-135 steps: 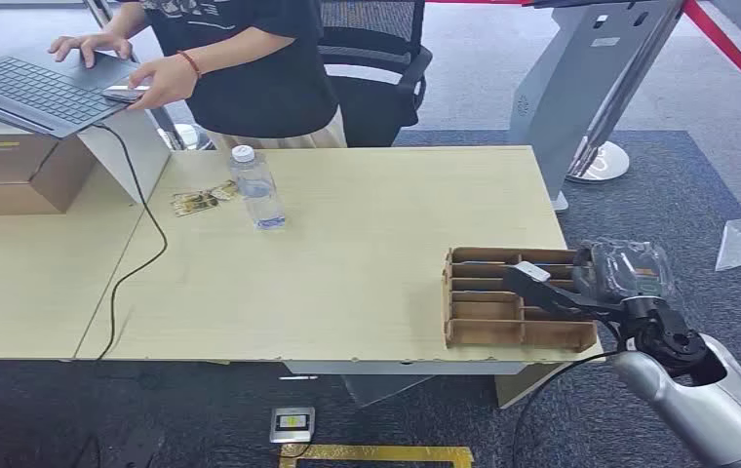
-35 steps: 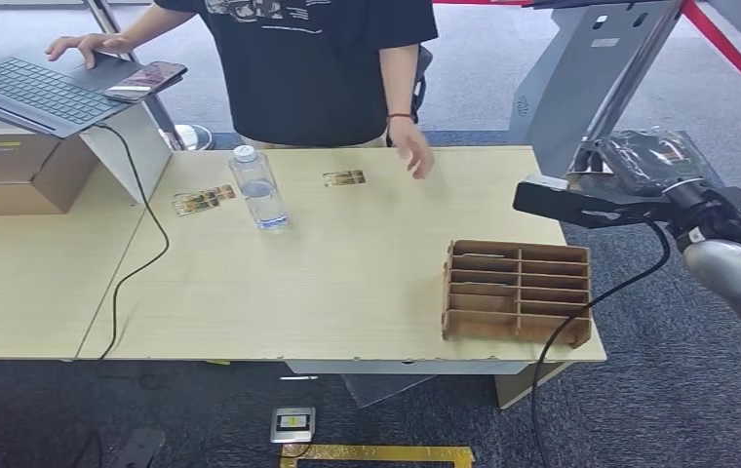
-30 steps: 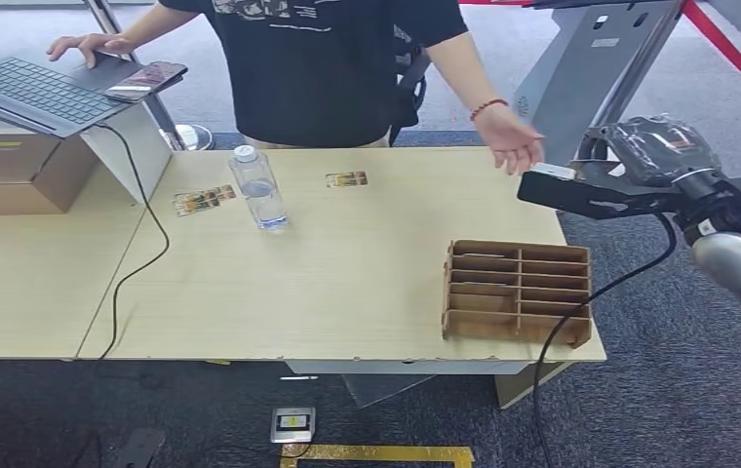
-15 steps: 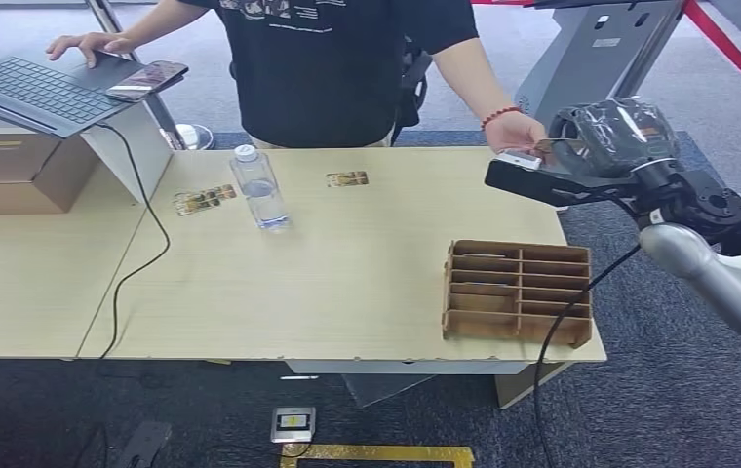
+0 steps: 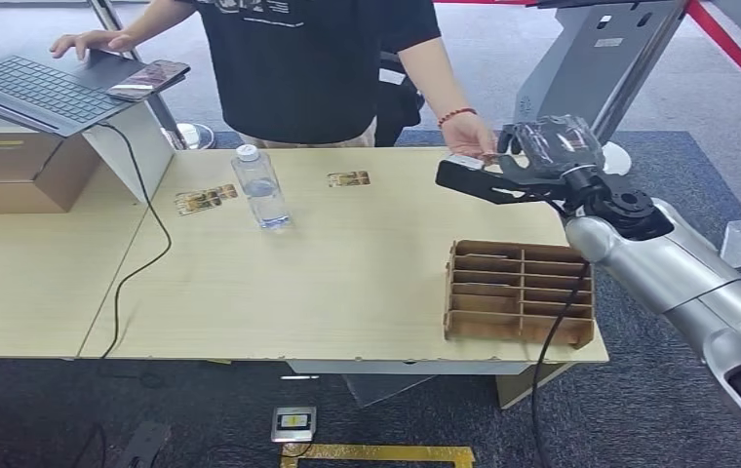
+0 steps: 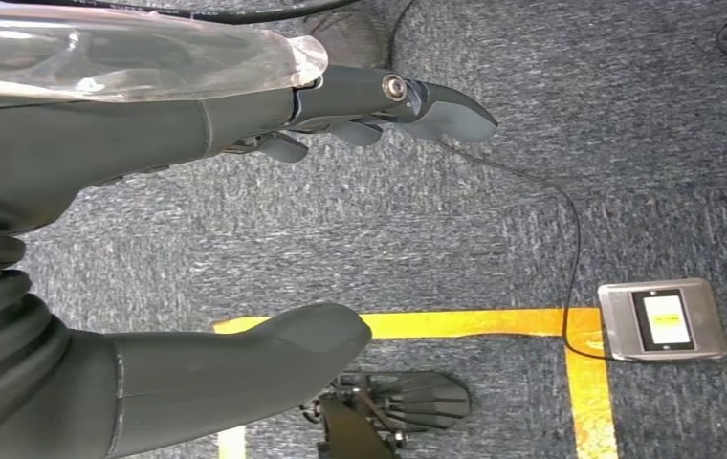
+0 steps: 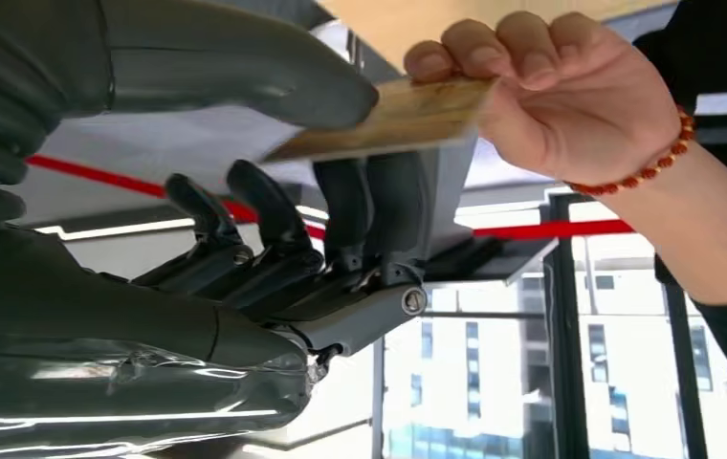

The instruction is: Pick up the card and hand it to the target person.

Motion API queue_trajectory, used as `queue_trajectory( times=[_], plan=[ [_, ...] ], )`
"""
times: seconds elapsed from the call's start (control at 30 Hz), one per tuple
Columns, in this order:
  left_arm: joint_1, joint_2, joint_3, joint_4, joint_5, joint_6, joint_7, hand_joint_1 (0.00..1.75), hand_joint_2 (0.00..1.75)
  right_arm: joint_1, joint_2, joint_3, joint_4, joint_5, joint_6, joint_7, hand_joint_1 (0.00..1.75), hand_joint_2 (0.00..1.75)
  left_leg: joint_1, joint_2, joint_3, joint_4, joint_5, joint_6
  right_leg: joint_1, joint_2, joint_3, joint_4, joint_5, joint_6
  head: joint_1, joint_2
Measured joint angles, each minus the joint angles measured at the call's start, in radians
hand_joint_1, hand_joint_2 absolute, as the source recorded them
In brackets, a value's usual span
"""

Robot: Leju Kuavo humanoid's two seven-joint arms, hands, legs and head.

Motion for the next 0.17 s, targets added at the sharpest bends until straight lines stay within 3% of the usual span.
queue_trajectory(
  times=[0.17],
  plan=[
    [0.001, 0.0, 0.0, 0.0, 0.001, 0.0, 0.0, 0.0, 1.75, 0.0, 0.016, -0.015, 0.052, -0.088, 0.008, -0.036, 0.0, 1.75, 0.0, 0.0, 0.0, 0.0, 0.0, 0.0, 0.0, 0.0, 0.0, 0.0, 0.0, 0.0, 0.0, 0.0]
  ],
)
